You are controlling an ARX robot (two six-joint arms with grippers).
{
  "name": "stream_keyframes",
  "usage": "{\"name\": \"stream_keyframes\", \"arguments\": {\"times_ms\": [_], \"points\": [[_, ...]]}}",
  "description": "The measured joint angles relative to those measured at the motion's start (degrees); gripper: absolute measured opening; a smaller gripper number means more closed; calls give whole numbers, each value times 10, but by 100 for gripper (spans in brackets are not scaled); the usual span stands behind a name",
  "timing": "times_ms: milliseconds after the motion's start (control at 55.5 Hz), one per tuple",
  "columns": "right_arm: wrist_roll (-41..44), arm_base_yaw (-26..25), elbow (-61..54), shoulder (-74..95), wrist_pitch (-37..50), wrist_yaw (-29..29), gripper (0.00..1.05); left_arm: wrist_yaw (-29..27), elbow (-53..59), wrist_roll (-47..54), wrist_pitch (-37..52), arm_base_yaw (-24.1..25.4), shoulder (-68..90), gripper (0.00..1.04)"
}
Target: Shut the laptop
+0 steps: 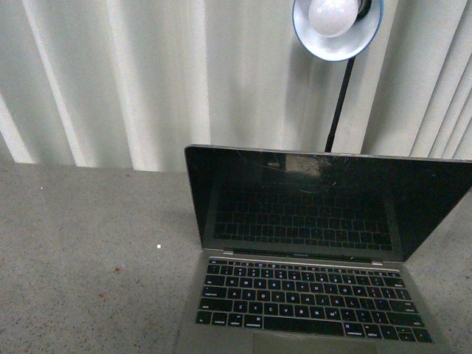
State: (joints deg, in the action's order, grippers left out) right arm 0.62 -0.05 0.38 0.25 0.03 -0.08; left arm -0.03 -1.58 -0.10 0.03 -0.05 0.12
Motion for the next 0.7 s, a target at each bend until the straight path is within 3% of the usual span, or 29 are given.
{"name": "stream_keyframes", "arguments": {"times_ms": [702], "points": [[0,0,0,0,0,0,97,0,0,0,0,0,0,98]]}}
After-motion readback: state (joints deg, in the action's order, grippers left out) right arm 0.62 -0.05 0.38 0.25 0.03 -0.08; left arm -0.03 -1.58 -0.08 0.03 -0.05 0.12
